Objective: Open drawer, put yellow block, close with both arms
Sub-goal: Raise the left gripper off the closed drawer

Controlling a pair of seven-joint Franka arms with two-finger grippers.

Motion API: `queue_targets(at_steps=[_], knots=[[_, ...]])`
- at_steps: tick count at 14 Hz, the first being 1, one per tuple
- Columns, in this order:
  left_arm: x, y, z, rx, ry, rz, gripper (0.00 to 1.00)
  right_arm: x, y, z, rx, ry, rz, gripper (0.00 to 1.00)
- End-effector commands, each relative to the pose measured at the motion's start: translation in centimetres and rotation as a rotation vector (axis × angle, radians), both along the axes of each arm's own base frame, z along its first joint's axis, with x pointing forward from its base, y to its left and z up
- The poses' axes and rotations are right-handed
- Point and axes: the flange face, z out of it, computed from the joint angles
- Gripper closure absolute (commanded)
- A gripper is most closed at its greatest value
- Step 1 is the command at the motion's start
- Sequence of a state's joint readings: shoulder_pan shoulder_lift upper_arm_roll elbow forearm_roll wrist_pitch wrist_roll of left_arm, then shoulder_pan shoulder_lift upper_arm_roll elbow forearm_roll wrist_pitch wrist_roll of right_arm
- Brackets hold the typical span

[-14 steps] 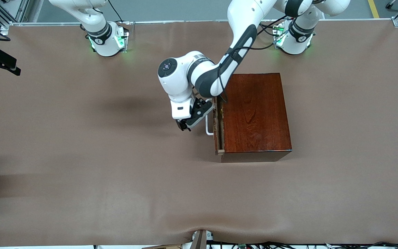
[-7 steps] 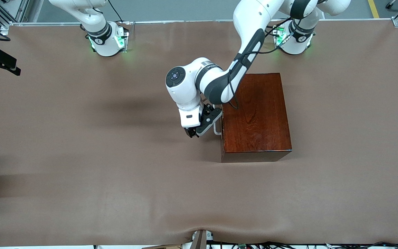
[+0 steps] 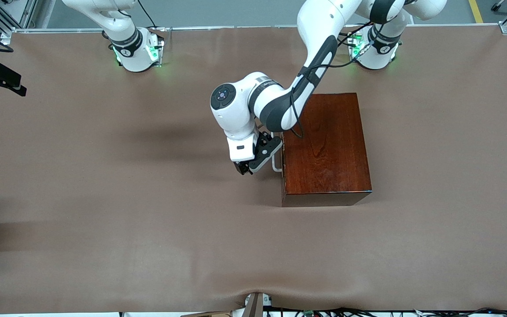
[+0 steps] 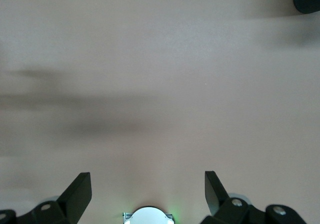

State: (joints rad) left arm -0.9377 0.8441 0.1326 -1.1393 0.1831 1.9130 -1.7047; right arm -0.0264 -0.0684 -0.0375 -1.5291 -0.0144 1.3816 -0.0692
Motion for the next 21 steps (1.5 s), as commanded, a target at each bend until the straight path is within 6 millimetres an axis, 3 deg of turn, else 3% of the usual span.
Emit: queue_targets(at_steps=[1,4,5,10,16,21], knots=[[-0.5,-0.4,3.0,-0.042,-0.015,0.014,0.0,-0.1,-0.3,0.3,0.02,0.001,-0.005,0.0],[-0.4,-0.3,7.5,-0.112,-0.031,0.03,0.0,-0.1,-0.3,0.3,0.02,-0.001,-0.005,0.0],[-0.1,0.3,9.9,-0.142,-0.045,0.035,0.0,-0.1,-0.3,0.3,0.02,-0.001,-0.005,0.0],[4.9,8.0,19.7,-0.254,-0.071,0.036,0.0,-0.1,-0.3,0.3,0.02,-0.001,-0.005,0.0],[9.5,19.3,24.1,-0.169,0.012,-0.163,0.0,-0.1,-0.3,0.3,0.02,-0.001,-0.005,0.0],[11.2,27.2,26.2,-0.136,0.112,-0.302,0.0,-0.1,-0.2,0.3,0.02,-0.001,-0.003,0.0]])
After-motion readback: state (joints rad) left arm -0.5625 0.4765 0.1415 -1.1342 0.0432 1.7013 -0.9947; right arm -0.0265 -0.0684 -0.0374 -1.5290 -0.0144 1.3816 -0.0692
